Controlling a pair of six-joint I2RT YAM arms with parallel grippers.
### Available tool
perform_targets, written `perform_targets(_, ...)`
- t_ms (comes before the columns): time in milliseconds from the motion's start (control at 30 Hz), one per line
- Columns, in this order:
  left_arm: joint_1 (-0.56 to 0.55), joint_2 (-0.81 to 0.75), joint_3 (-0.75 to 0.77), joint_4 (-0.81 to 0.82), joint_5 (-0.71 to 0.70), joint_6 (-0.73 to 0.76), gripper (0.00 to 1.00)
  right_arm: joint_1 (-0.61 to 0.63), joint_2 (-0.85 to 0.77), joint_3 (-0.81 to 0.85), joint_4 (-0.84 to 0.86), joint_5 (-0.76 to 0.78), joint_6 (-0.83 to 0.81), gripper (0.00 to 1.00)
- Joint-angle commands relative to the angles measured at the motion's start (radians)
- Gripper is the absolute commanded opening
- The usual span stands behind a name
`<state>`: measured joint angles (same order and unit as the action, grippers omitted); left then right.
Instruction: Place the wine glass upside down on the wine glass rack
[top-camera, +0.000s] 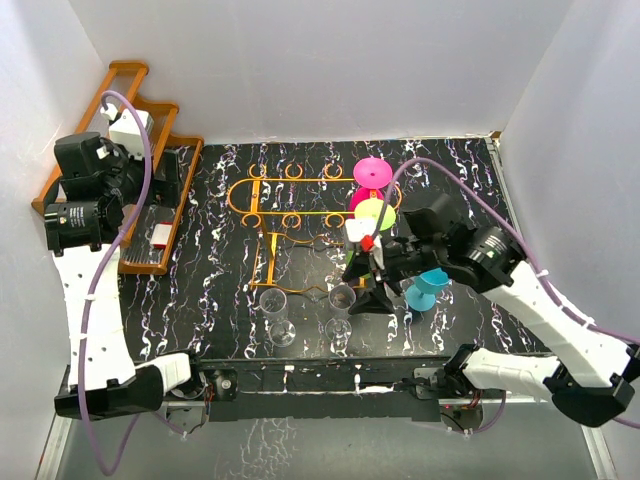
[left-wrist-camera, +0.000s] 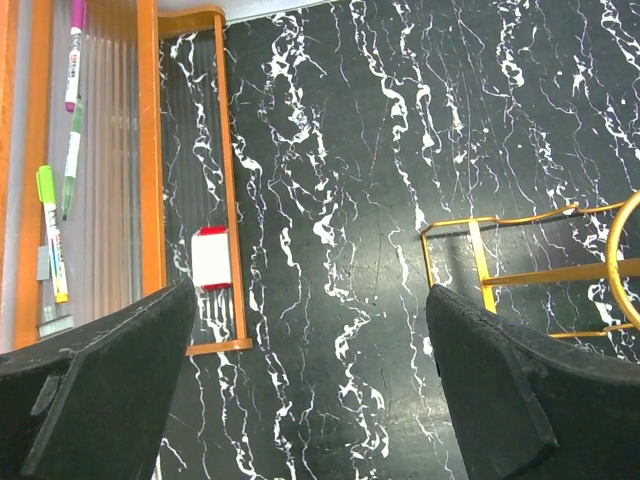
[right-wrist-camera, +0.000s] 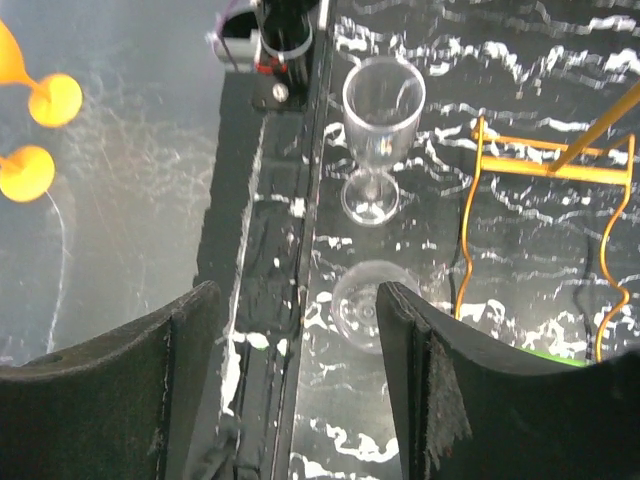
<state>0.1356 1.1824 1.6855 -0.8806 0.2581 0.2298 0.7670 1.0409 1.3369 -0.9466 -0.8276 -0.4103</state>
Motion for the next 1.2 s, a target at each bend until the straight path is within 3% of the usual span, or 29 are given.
perform_targets(0,0.030,-0.034,-0.028,0.012,0.057,-0.031,0.97,0.050,0.021,0.076,-0.135,0.158,-0.125,0.61)
perform_targets(67,0.038,-0.038,-0.034,0.014,0.056,-0.030,0.97,0.062,0.039,0.068,-0.130,0.182,-0.131,0.46)
perform_targets(133,0.041,-0.041,-0.044,0.016,0.056,-0.027,0.97,0.073,0.055,0.052,-0.129,0.212,-0.137,0.42)
perform_targets(600,0.063,-0.051,-0.092,0.044,0.036,-0.018,0.97,0.151,0.129,0.035,-0.153,0.273,-0.183,0.50)
perform_targets(1167,0.064,-0.069,-0.126,0.064,0.046,-0.019,0.97,0.203,0.206,0.020,-0.139,0.304,-0.196,0.51)
